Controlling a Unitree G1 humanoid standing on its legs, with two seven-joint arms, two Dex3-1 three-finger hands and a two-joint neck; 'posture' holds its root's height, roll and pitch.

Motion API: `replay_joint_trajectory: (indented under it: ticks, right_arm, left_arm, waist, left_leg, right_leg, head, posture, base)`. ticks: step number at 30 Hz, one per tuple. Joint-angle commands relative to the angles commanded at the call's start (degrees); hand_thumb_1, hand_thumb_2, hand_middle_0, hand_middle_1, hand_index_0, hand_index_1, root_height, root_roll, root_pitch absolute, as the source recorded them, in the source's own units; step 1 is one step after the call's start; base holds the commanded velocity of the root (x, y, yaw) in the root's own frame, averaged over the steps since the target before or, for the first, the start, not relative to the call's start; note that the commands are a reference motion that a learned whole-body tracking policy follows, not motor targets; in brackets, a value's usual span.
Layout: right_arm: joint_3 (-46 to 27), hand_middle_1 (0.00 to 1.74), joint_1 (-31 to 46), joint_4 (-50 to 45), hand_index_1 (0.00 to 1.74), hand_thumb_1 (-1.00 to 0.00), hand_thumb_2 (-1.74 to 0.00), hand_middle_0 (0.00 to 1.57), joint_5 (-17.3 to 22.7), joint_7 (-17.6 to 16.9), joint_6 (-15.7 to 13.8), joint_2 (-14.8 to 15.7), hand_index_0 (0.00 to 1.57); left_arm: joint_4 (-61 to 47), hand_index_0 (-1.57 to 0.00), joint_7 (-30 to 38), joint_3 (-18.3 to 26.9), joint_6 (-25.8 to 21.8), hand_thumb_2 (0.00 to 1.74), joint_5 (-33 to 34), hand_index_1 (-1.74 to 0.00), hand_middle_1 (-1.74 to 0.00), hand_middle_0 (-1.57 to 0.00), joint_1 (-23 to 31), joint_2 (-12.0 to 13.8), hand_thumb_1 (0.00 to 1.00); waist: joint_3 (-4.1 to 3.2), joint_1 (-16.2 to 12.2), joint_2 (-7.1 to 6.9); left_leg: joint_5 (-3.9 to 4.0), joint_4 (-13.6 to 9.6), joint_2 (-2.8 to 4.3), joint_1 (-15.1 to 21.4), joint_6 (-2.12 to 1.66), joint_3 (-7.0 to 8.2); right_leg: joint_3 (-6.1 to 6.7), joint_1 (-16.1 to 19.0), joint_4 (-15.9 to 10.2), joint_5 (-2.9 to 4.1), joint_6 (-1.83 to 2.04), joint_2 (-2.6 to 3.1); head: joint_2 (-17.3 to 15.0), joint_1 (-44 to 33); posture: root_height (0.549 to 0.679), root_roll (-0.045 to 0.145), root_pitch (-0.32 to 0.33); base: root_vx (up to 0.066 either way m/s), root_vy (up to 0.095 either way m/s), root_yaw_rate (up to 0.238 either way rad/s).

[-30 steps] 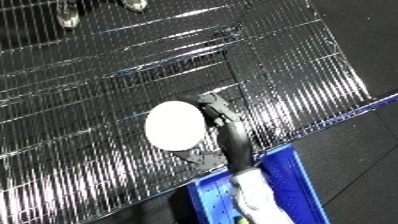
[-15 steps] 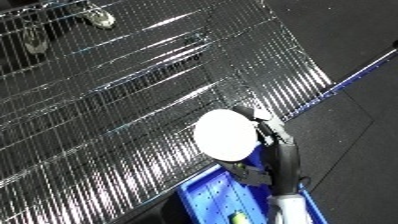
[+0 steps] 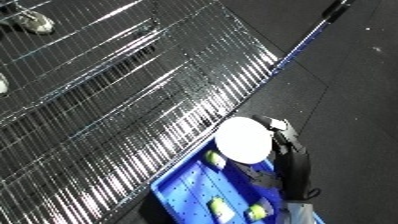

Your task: Pick up the object and place it into the box

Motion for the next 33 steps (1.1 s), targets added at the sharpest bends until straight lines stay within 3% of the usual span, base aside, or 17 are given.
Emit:
replay_joint_trajectory:
  ticks: [3,17,27,33]
  right_arm:
    - [-0.59,1.22,1.32,2.37,1.22,-0.7,-1.22,1.1,2.96,1.04,-1.29,0.07,1.1]
    - [0.71,0.0,-0.04,9.92,0.0,0.0,0.0,0.0,6.61,3.23,-3.63,0.09,0.0]
    - [1.62,0.0,0.12,9.68,0.0,0.0,0.0,0.0,8.11,4.0,-3.36,1.55,0.0]
    - [2.46,0.0,0.93,8.64,0.0,0.0,0.0,0.0,8.68,9.03,-2.88,2.38,0.0]
  left_arm:
    - [0.67,-1.57,-0.02,-0.01,-0.87,1.74,-0.4,-1.74,-1.74,-1.57,0.19,-0.18,1.0]
    - [2.58,-1.57,-0.04,-2.07,-1.53,1.74,-0.15,-1.74,-1.74,-1.57,-2.02,-0.93,1.0]
    - [3.08,-1.57,0.24,-2.46,-1.18,1.74,-0.04,-1.74,-1.74,-1.57,-2.6,-1.3,1.0]
    - [2.9,-1.57,-0.26,-2.47,-0.74,1.74,-0.19,-1.74,-1.74,-1.57,-2.21,-0.96,1.0]
  waist:
    - [0.0,-0.69,0.15]
    - [0.0,-0.91,1.25]
    - [0.0,-0.67,0.98]
    - [0.0,-0.21,0.36]
  left_leg:
    - [0.09,-0.36,-0.07,-0.01,-0.02,0.34]
    - [0.55,-1.66,-1.07,0.65,-0.25,0.24]
    - [0.58,-1.46,-1.16,0.52,-0.25,-0.23]
    - [0.45,-0.81,-1.21,0.07,-0.23,-0.34]
  right_leg:
    - [0.25,-0.3,-0.12,0.0,-0.04,0.15]
    - [0.6,0.01,-1.13,0.38,-0.26,0.0]
    - [0.43,0.07,-0.62,0.15,-0.44,0.12]
    - [-0.12,0.27,-0.4,0.09,-0.51,0.15]
  head:
    - [0.08,1.23]
    - [0.46,4.49]
    - [-0.38,3.59]
    - [-0.88,0.55]
  posture:
    - [0.639,0.099,0.075]
    - [0.641,0.104,0.077]
    - [0.641,0.104,0.076]
    - [0.641,0.102,0.073]
  base:
    - [-0.019,0.045,-0.128]
    - [-0.006,0.006,-0.028]
    - [0.016,-0.009,0.016]
    - [0.021,-0.033,0.056]
